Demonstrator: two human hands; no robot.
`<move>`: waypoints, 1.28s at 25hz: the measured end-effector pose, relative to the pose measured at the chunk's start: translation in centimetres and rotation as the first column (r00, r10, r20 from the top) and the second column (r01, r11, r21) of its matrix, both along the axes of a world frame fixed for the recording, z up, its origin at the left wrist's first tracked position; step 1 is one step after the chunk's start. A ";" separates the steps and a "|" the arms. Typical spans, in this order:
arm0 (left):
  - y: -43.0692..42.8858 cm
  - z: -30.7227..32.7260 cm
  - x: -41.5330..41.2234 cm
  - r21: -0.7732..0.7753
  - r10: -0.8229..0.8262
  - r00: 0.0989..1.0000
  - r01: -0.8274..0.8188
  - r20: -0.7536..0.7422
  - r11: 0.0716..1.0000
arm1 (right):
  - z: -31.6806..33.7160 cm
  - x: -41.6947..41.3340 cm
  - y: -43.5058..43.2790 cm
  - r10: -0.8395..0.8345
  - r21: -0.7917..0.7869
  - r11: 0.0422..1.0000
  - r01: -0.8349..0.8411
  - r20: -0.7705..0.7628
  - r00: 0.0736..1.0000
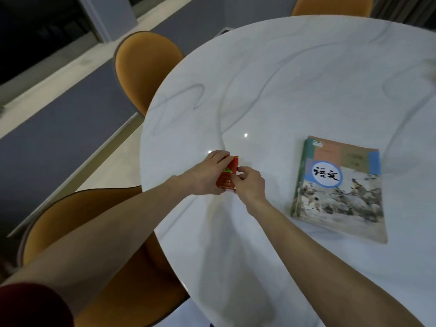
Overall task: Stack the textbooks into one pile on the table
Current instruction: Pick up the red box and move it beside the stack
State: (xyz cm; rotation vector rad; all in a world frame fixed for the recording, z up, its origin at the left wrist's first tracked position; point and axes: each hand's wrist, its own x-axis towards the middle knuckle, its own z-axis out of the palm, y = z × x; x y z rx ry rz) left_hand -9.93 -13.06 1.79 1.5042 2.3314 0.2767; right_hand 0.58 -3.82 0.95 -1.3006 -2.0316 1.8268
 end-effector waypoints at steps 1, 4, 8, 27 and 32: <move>-0.8 -0.2 -0.9 -0.006 0.004 1.000 -0.004 -0.003 1.000 | -0.3 -1.0 -0.6 0.019 -0.023 1.000 -0.019 0.001 1.000; -2.9 -1.4 -3.6 -0.025 -0.001 1.000 0.000 -0.021 1.000 | -1.1 -3.6 -2.3 0.038 -0.093 0.995 -0.036 0.020 0.999; -4.5 -2.9 -7.1 -0.071 -0.040 0.998 0.037 -0.040 0.997 | -2.7 -6.9 -4.6 -0.006 -0.165 0.986 0.013 0.042 0.999; -3.0 -8.4 -14.5 -0.220 -0.230 0.970 0.243 0.084 0.945 | -7.5 -14.0 -6.3 -0.204 -0.066 0.972 0.226 0.247 0.947; -2.8 -8.6 -14.7 -0.259 -0.238 0.965 0.259 0.108 0.930 | -7.7 -14.2 -5.9 -0.153 -0.019 0.986 0.166 0.302 0.941</move>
